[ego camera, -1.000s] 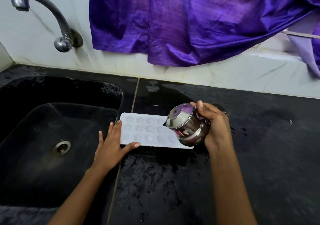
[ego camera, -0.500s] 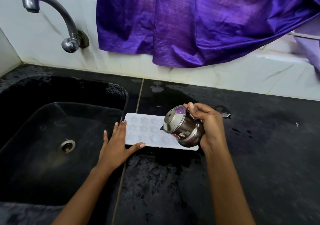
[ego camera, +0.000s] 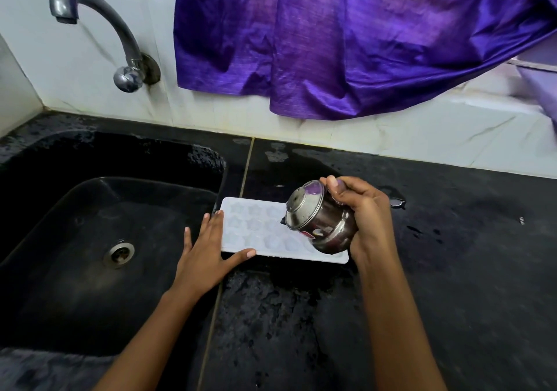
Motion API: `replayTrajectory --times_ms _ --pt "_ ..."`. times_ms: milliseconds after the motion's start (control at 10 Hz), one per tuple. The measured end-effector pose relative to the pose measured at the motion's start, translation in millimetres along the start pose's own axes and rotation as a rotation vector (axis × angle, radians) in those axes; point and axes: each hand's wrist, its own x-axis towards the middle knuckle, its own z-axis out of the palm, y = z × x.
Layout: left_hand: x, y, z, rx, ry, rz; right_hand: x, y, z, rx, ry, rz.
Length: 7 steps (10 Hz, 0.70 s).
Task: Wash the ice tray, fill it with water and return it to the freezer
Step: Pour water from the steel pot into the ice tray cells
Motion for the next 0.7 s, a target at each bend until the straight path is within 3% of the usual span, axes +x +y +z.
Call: replayTrajectory --times_ms 400,700 --pt "-0.9 0.9 -0.3 0.004 0.0 0.001 -2.0 -5.4 -0.2 -0.03 0.006 -0.043" --pt "0.1 -2.2 1.6 -0.002 0.002 0.006 2.2 0.8 -6.1 0.033 0.02 0.036"
